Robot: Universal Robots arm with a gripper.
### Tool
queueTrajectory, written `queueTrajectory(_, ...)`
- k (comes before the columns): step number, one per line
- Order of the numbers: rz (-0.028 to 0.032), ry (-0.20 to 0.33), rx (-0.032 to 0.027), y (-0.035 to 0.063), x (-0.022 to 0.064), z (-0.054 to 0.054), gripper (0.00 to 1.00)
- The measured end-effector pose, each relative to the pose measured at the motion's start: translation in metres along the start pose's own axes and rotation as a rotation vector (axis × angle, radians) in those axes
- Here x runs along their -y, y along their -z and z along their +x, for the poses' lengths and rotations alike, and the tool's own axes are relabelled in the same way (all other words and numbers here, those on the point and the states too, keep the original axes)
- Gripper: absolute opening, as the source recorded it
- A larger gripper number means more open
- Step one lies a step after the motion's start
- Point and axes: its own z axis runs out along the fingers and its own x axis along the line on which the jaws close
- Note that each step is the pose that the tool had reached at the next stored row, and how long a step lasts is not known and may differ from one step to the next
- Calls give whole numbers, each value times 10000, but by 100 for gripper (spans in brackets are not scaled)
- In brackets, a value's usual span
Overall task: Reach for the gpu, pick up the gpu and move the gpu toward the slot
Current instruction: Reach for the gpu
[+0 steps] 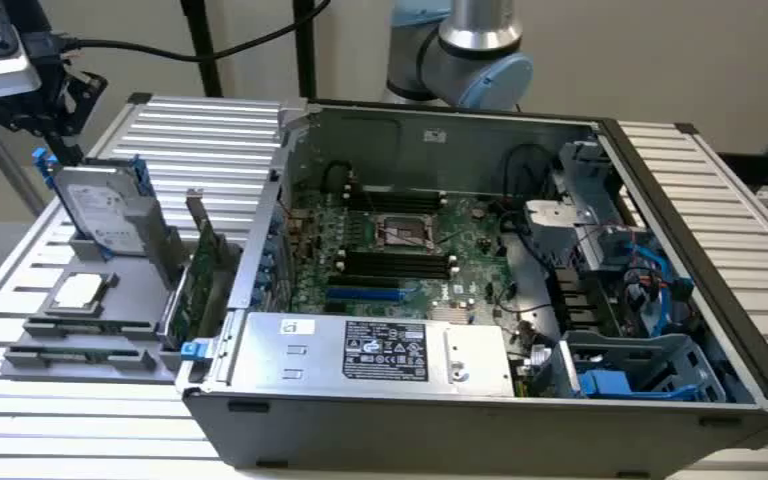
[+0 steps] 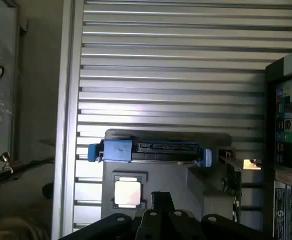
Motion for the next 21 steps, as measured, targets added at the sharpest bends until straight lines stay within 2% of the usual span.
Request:
queueTrajectory(14, 0, 1, -1, 1, 2, -9, 11)
queueTrajectory(17, 0, -1, -1, 2, 45, -76, 11)
queueTrajectory(21, 0, 1, -3, 4, 126, -241, 11)
